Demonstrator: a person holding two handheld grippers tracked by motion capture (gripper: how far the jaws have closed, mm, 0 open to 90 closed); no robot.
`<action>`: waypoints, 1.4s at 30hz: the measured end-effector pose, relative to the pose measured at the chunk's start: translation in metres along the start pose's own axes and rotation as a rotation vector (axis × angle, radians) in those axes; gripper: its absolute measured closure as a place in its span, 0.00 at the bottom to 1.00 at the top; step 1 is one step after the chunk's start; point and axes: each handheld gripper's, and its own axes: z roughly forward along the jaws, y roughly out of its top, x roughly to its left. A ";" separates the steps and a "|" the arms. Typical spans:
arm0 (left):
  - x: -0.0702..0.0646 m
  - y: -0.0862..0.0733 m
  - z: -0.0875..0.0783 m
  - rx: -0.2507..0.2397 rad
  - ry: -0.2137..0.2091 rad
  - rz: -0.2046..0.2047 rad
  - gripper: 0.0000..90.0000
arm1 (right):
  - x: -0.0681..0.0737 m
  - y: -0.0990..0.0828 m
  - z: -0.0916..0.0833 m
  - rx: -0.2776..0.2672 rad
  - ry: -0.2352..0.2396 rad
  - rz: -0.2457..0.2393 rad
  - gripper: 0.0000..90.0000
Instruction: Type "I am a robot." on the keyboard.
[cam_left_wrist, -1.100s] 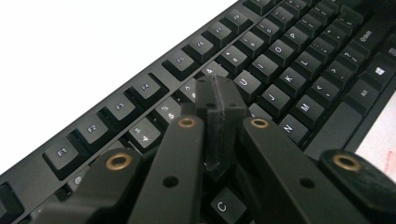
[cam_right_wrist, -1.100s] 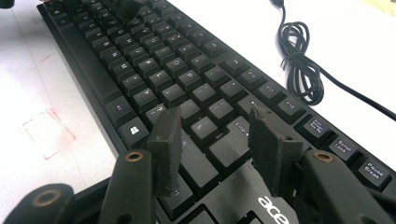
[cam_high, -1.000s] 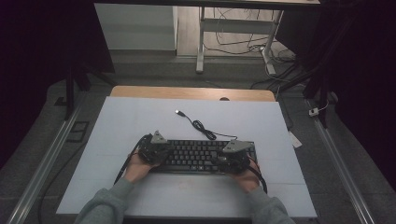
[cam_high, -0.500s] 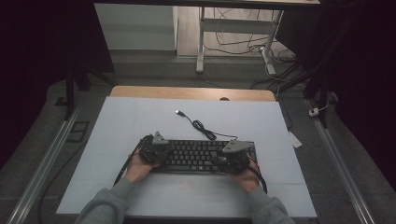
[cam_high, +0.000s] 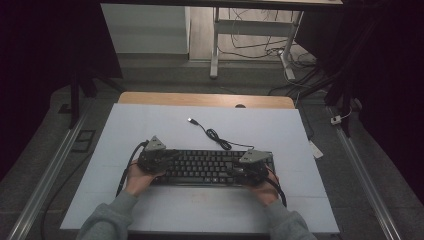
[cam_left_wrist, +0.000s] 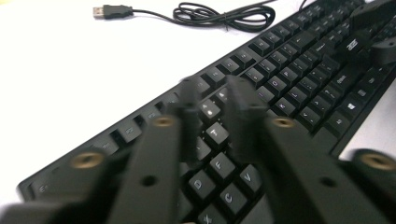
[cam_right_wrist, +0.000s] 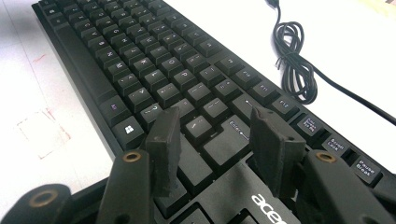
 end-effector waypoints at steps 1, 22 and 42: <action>0.001 -0.002 -0.003 0.001 0.006 -0.007 0.69 | 0.000 0.000 0.000 0.000 0.000 0.000 0.59; 0.007 -0.011 -0.021 0.030 0.000 -0.036 0.40 | -0.001 0.000 0.002 -0.001 -0.002 0.001 0.59; 0.007 -0.012 -0.017 0.051 0.004 -0.038 0.39 | 0.015 0.020 0.018 -0.012 0.077 -0.022 0.73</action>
